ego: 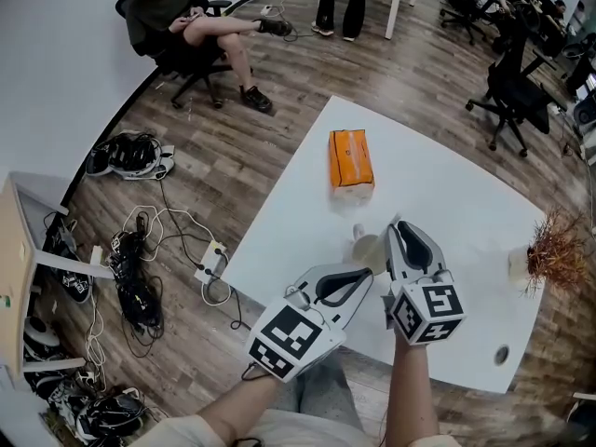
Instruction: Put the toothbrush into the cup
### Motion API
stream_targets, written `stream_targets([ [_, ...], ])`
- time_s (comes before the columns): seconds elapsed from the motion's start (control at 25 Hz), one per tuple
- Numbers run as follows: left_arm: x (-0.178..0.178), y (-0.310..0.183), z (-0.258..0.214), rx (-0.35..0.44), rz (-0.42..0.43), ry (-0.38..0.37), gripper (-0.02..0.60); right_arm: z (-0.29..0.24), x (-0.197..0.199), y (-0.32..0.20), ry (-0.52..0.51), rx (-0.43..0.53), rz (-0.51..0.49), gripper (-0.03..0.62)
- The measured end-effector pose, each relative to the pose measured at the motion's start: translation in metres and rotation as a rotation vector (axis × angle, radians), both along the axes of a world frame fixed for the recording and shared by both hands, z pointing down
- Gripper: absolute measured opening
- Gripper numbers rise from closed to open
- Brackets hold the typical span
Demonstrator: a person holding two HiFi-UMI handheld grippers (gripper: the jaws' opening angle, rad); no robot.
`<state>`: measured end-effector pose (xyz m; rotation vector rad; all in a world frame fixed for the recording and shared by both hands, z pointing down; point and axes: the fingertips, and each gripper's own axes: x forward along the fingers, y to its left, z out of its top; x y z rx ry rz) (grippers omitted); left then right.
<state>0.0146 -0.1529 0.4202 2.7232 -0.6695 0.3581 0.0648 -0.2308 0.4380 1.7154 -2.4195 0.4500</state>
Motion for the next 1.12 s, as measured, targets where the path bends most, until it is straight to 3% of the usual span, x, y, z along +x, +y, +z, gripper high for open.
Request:
stream_targets([
  [0.6,-0.003,0.004,-0.001,0.005,-0.001,-0.001,0.006,-0.008,-0.007,0.006,-0.002,0.023,-0.008,0.055],
  [1.12,-0.002,0.007,-0.009,0.017,0.007,0.006,0.006,-0.036,-0.018,0.04,-0.002,0.072,-0.041,0.018],
])
